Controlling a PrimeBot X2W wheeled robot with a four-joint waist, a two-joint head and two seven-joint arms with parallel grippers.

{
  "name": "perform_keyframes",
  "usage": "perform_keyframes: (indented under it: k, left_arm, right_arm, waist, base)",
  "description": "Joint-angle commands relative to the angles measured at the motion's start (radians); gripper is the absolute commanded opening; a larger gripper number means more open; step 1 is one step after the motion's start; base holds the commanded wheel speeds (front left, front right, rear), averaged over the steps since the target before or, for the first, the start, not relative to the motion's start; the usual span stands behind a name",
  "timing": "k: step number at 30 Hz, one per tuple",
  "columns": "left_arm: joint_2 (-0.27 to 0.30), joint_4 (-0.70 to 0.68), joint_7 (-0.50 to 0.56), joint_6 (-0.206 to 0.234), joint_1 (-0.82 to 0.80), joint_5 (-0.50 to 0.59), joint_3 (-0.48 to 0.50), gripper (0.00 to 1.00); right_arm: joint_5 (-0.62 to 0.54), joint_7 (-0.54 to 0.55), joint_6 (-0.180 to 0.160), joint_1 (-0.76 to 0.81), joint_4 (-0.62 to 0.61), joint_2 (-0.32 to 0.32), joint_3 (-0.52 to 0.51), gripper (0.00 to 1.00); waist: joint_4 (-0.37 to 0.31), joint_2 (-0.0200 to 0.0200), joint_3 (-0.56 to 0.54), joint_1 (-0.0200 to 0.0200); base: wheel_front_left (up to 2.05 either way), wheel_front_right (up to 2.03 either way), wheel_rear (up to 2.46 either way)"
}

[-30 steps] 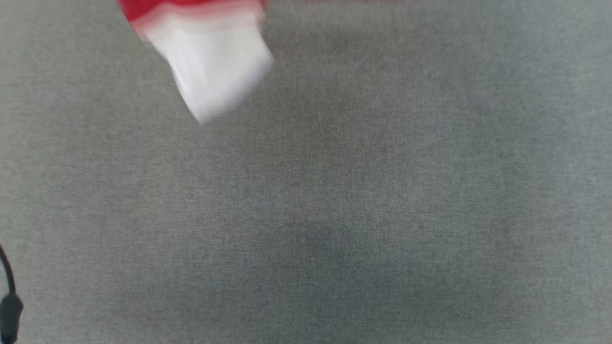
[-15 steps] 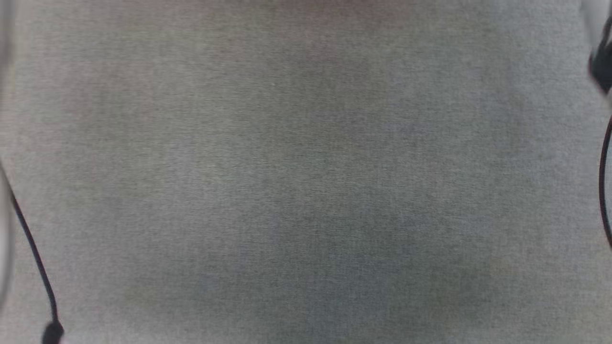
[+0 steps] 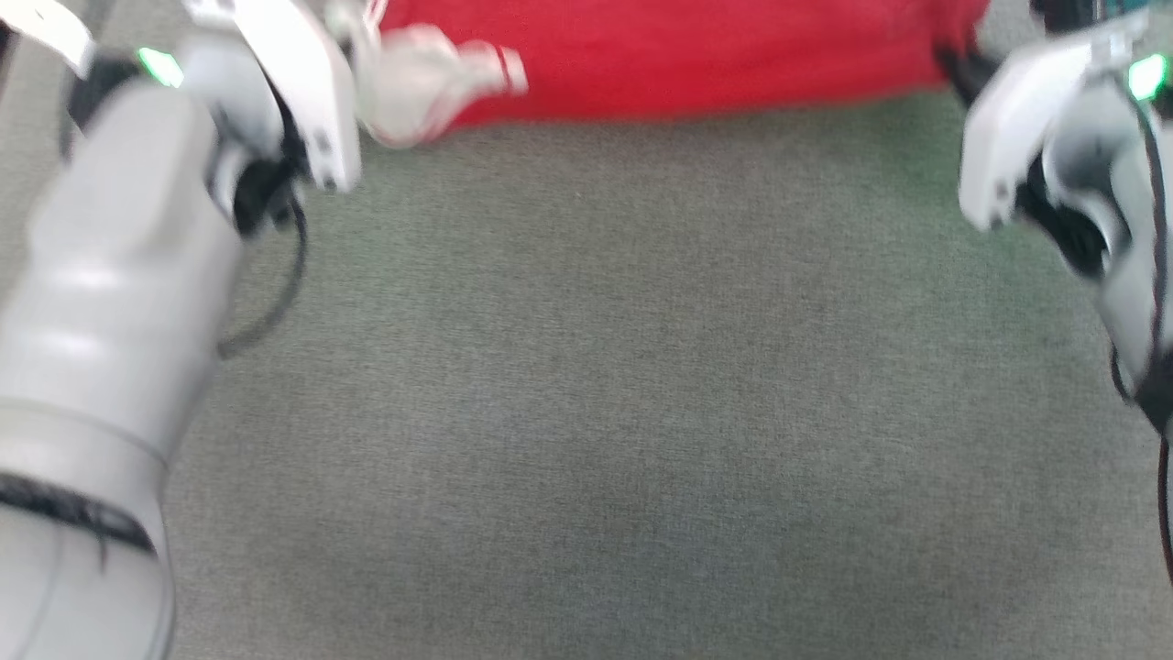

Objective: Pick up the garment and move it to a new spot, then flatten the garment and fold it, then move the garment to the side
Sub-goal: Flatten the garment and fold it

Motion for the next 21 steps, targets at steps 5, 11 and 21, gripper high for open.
perform_keyframes:
  k: [5, 11, 21]
  left_arm:
    - [0.033, -0.117, 0.115, 0.016, 0.167, -0.035, -0.019, 0.0]
    - [0.15, -0.468, 0.257, 0.158, 0.454, -0.095, -0.015, 0.0]
    - [0.369, -1.116, 0.431, 0.488, 0.873, -0.158, -0.019, 0.0]
  right_arm:
    - [0.125, 0.106, -0.001, 0.187, -0.18, -0.118, 0.022, 0.0]
    - [0.194, 0.211, -0.001, 0.429, -0.414, -0.229, -0.02, 0.0]
    - [0.214, 0.388, 0.0, 0.755, -0.68, -0.323, -0.138, 0.0]
  waist:
    - [0.02, 0.0, -0.037, 0.0]
    - [0.017, 0.0, -0.057, 0.0]
    - [0.014, 0.0, -0.052, 0.0]
  base:
    - [0.0, 0.0, 0.0]
    - [0.0, 0.0, 0.0]
    - [0.0, 0.0, 0.0]
